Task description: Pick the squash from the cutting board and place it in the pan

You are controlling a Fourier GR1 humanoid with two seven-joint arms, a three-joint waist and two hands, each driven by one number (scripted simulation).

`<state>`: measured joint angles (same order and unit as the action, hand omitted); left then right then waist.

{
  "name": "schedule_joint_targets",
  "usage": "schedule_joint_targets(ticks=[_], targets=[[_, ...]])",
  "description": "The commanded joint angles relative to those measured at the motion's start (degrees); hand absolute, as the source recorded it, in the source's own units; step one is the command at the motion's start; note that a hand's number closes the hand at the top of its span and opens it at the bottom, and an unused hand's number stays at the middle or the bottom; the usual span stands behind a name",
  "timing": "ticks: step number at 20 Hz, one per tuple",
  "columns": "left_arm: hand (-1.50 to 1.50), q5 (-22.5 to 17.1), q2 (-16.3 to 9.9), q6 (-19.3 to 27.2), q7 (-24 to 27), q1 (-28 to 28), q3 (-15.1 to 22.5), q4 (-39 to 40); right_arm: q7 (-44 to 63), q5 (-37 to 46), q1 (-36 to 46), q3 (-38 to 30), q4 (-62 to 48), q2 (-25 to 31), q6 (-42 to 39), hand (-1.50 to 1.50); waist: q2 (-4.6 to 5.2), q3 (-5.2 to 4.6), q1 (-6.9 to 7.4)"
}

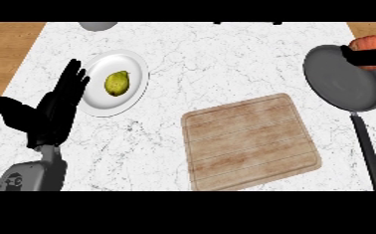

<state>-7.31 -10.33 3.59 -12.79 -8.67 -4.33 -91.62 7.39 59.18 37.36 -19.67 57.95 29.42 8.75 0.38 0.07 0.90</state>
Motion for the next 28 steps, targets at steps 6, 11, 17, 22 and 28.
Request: schedule_joint_targets(ticks=[6, 11, 17, 22, 28], targets=[[0.00, 0.9, 0.4, 0.3, -1.6, -1.2, 0.9, -1.2, -21.7, -6.0, 3.8, -5.9, -27.0, 3.4, 11.4, 1.50, 0.29, 0.08, 1.03], [0.00, 0.4, 0.9, -0.3, 1.0, -3.3, -0.1, 2.9, -25.4, -4.4, 6.7, -6.9, -38.5, 5.6, 16.1, 1.50, 0.80, 0.13, 1.73], [0.00, 1.1, 1.2, -0.1, -0.2, -4.8, 1.0, 2.5, -15.1, -5.3, 8.7, -9.6, -45.7, 6.1, 12.4, -1.50, 1.42, 0.24, 2.72], [0.00, 0.3, 0.1, -0.6, -1.7, -5.8, -0.1, 2.5, -21.5, -7.6, 8.2, -11.2, -48.1, 6.9, 8.7, -1.50, 1.23, 0.28, 2.50], [0.00, 0.8, 1.2, 0.2, -0.9, -1.6, 0.5, 0.1, -33.5, -17.9, 6.1, -20.5, -45.8, 9.9, 6.3, -1.50, 0.61, 0.34, 1.51]])
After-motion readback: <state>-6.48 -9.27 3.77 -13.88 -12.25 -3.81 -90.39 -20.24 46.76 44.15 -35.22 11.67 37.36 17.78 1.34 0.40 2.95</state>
